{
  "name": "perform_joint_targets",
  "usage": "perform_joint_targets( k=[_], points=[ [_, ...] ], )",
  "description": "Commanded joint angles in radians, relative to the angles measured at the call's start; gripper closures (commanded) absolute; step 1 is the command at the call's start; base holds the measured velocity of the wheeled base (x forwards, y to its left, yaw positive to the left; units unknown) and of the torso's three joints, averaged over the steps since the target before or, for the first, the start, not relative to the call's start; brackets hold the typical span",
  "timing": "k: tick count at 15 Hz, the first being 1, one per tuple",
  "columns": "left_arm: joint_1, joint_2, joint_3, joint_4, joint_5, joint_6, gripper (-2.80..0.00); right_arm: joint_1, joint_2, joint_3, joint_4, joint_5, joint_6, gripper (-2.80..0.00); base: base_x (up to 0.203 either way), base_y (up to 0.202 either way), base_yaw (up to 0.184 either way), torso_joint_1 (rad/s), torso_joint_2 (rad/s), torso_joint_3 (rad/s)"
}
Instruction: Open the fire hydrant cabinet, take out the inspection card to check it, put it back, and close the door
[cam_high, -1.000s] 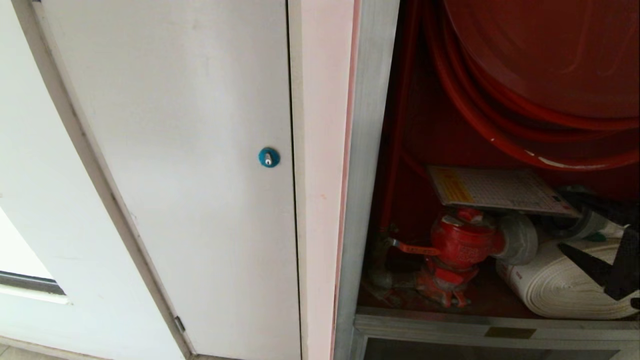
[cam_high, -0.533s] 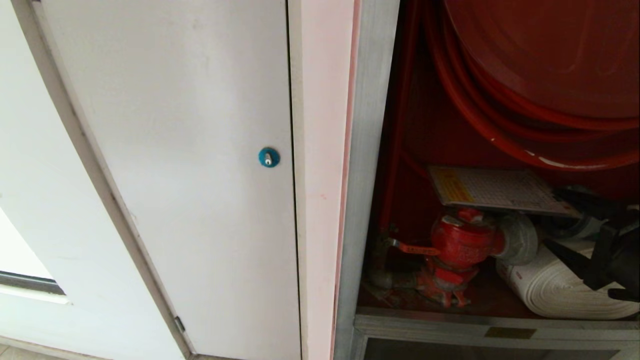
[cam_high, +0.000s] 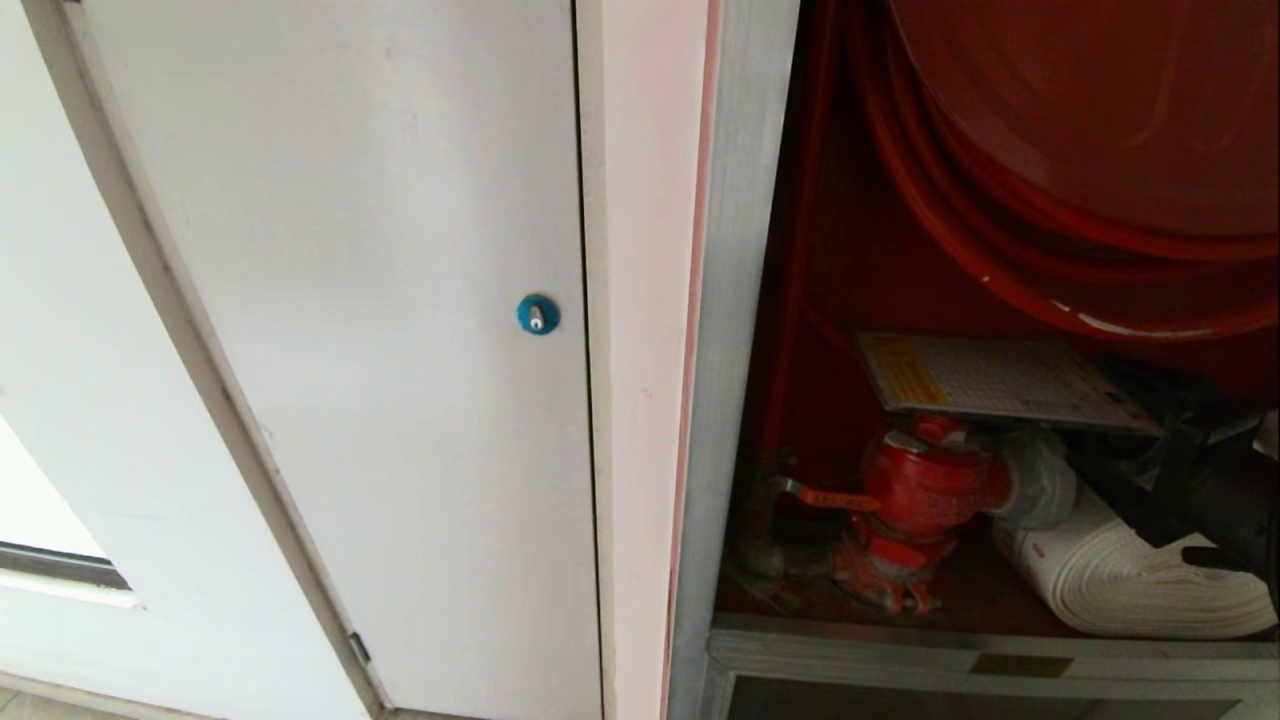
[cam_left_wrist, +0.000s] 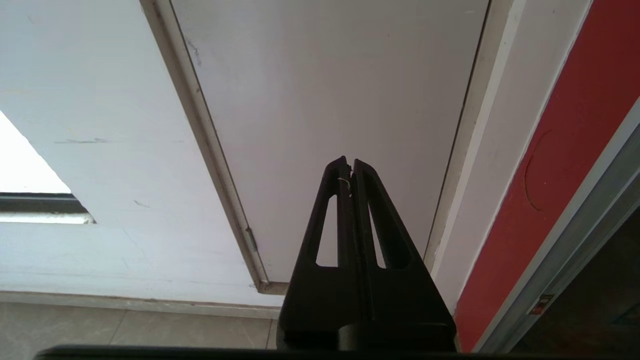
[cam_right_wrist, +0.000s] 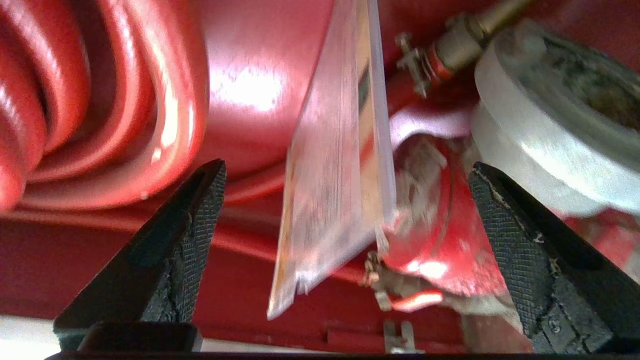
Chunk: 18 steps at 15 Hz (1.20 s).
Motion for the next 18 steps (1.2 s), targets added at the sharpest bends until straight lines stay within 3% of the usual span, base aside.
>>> perform_joint_targets(
  k=[1, 11, 12, 18],
  points=[
    [0.0, 0.001, 0.0, 0.0, 0.0, 0.0, 0.0, 0.0, 0.037, -0.024, -0.01, 0.001, 0.011, -2.8, 0.0, 0.0, 0.0, 0.0, 0.0, 0.0],
    [0.001, 0.001, -0.001, 0.001, 0.0, 0.002, 0.0, 0.006, 0.153, -0.125, -0.013, -0.003, 0.038, -2.8, 0.0, 0.0, 0.0, 0.0, 0.0, 0.0],
    [0.0, 0.001, -0.001, 0.001, 0.0, 0.002, 0.0, 0.006, 0.155, -0.13, -0.016, -0.005, 0.039, 0.0, 0.0, 0.0, 0.0, 0.0, 0.0, 0.0],
    [0.001, -0.001, -0.001, 0.001, 0.0, 0.002, 0.0, 0.011, 0.169, -0.144, -0.039, -0.003, 0.037, 0.0, 0.0, 0.0, 0.0, 0.0, 0.0, 0.0]
  ],
)
